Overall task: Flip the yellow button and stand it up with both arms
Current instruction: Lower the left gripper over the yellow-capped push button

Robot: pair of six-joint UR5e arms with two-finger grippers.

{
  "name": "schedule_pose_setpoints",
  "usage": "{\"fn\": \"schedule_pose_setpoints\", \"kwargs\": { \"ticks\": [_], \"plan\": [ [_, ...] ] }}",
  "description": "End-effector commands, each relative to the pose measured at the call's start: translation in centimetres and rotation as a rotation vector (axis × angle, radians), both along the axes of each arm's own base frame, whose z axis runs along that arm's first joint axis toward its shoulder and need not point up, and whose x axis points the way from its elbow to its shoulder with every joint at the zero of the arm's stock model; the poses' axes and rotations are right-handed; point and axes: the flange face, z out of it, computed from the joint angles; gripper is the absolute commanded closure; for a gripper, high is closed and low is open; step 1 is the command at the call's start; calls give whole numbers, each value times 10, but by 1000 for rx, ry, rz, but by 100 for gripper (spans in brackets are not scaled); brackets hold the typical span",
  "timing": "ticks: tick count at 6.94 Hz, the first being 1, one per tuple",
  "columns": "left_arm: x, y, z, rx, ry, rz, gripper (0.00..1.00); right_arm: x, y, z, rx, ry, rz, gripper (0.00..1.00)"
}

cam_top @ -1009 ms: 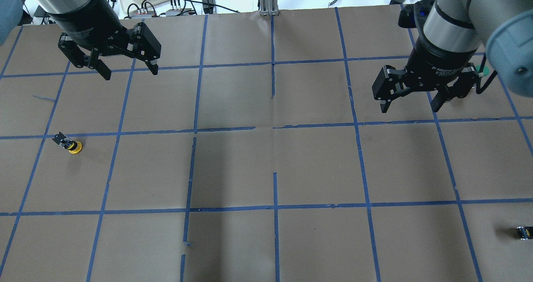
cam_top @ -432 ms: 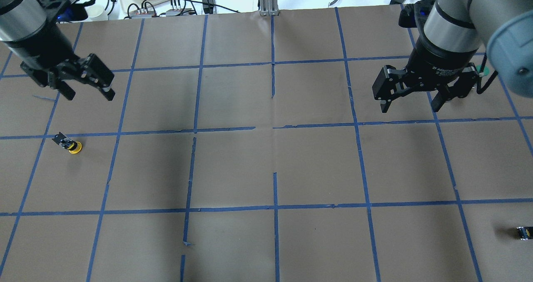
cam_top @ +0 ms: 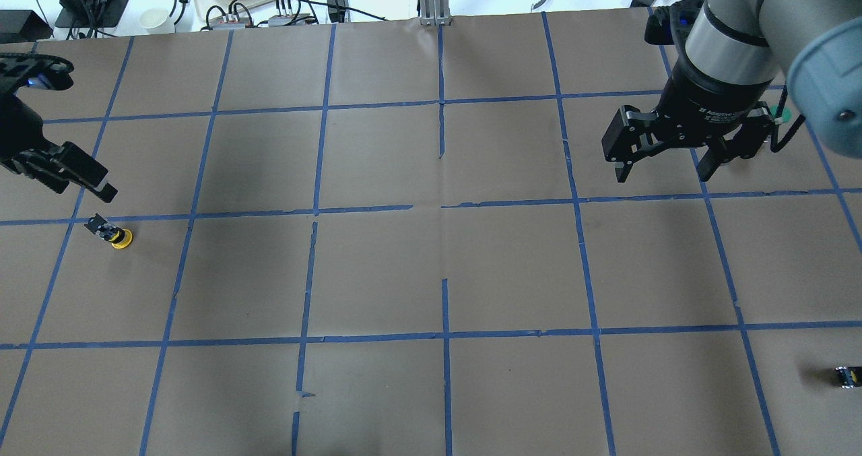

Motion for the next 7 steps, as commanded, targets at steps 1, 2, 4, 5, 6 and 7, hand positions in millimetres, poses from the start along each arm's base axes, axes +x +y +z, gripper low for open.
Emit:
{"fn": "schedule_pose_setpoints", "kwargs": {
  "ticks": [1,2,4,5,6,7],
  "plan": [
    [63,-10,-48,-51,-5,-123,0,0,0,1,-3,-2,0,0],
    [76,-25,-70,-87,-28,-184,0,0,0,1,-3,-2,0,0],
    [86,-37,-99,-95,-32,-203,1,0,0,1,-3,-2,0,0],
    [89,-36,-111,-64,-43,-234,2,0,0,1,-3,-2,0,0],
    [87,-33,-121,-54,-41,-241,2,0,0,1,-3,-1,0,0],
    [85,-28,-135,-61,-47,-241,2,0,0,1,-1,-1,0,0]
  ]
}}
